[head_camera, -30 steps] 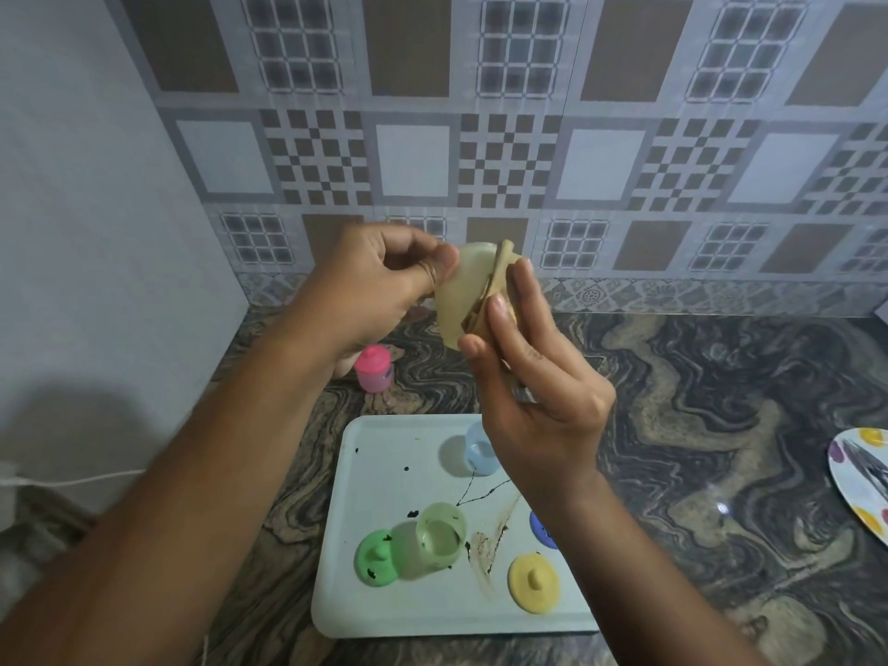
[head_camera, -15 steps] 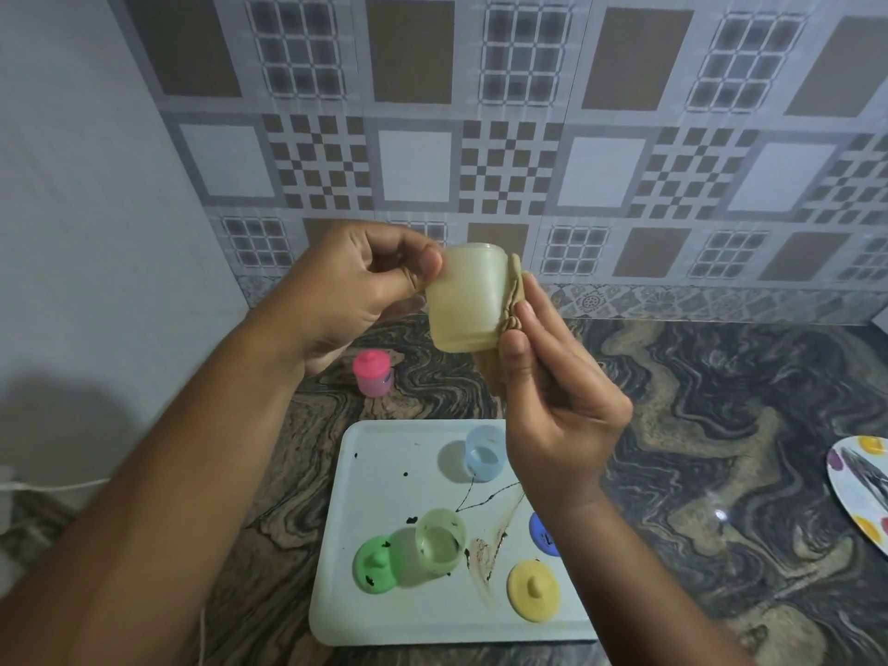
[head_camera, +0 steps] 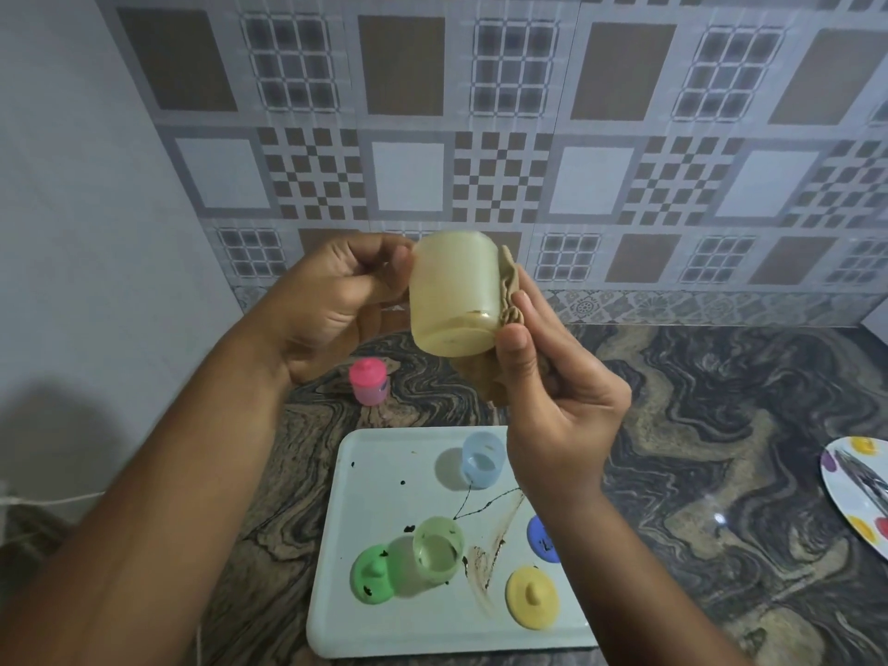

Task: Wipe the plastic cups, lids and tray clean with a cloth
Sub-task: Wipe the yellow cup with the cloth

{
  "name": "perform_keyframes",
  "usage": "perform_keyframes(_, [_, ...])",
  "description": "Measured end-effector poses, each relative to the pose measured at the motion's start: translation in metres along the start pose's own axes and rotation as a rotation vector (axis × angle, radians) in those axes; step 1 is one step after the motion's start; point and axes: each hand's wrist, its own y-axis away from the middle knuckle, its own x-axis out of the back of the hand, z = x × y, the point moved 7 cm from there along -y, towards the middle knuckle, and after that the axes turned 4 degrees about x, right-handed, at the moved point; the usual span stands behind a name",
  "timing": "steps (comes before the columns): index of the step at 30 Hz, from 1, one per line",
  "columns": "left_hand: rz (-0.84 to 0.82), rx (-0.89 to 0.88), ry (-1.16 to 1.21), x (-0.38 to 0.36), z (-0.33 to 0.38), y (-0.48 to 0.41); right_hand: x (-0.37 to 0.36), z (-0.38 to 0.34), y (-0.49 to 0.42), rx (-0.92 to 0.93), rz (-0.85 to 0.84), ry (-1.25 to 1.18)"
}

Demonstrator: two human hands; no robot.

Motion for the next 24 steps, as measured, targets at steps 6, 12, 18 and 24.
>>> perform_keyframes(6, [0.026,-0.03,-0.084,0.001,0.004,0.001,-0.007,-0.006,0.002,0.061,-0.089,0.037])
perform_keyframes(12, [0.113,-0.034,-0.139,0.008,0.002,0.001,-0.003,-0.002,-0.003,-0.006,-0.019,0.037])
perform_keyframes(18, [0.167,-0.063,-0.205,0.006,0.004,0.003,-0.007,-0.006,-0.002,0.083,-0.111,0.117])
perform_keyframes(24, [0.158,-0.021,-0.164,0.005,0.004,0.005,0.003,-0.003,-0.007,-0.028,0.047,0.015])
